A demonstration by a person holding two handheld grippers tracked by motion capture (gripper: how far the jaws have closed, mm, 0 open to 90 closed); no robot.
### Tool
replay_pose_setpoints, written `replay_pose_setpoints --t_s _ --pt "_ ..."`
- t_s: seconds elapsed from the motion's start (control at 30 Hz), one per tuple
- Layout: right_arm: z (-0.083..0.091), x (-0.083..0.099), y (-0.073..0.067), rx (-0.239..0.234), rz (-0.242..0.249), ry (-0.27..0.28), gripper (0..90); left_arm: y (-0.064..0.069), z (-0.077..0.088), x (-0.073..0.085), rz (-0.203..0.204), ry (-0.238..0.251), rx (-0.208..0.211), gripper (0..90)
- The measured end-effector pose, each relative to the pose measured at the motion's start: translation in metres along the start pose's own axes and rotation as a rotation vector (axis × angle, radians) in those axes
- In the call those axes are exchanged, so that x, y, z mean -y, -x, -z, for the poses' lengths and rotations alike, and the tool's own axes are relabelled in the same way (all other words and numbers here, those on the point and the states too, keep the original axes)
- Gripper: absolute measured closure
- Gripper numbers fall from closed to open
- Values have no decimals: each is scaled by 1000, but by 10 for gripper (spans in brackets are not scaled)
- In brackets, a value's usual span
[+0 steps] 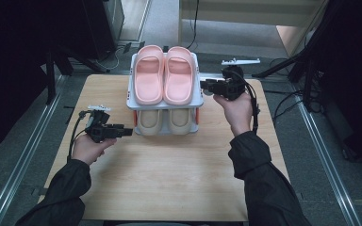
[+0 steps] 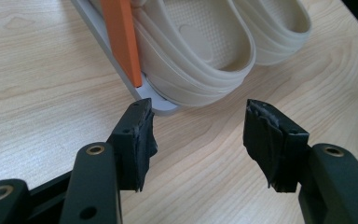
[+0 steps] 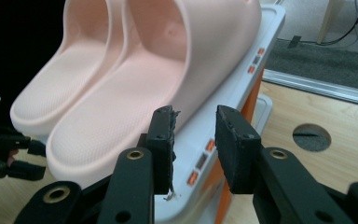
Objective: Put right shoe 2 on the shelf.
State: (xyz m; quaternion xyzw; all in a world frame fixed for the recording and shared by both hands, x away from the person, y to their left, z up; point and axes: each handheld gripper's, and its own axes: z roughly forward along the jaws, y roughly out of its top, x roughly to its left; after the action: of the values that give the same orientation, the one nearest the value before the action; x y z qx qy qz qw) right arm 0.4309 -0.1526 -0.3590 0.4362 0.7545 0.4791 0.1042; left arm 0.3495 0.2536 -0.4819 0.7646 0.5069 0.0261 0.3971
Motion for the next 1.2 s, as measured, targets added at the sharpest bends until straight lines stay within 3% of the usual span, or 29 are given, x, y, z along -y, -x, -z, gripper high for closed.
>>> replay_pose_setpoints --t_s 0.27,0.57,0.77,1.2 --pt "12 25 6 -9 -18 15 674 2 -5 -1 -25 -11 4 422" --pt "16 61 7 -26 5 1 671 1 -6 -1 -32 -14 -4 412" --pt "12 85 5 -43 -6 -23 653 2 -6 -1 -28 -3 10 413" --pt "-5 124 -6 -87 34 -85 642 4 -10 -1 -32 -4 2 426"
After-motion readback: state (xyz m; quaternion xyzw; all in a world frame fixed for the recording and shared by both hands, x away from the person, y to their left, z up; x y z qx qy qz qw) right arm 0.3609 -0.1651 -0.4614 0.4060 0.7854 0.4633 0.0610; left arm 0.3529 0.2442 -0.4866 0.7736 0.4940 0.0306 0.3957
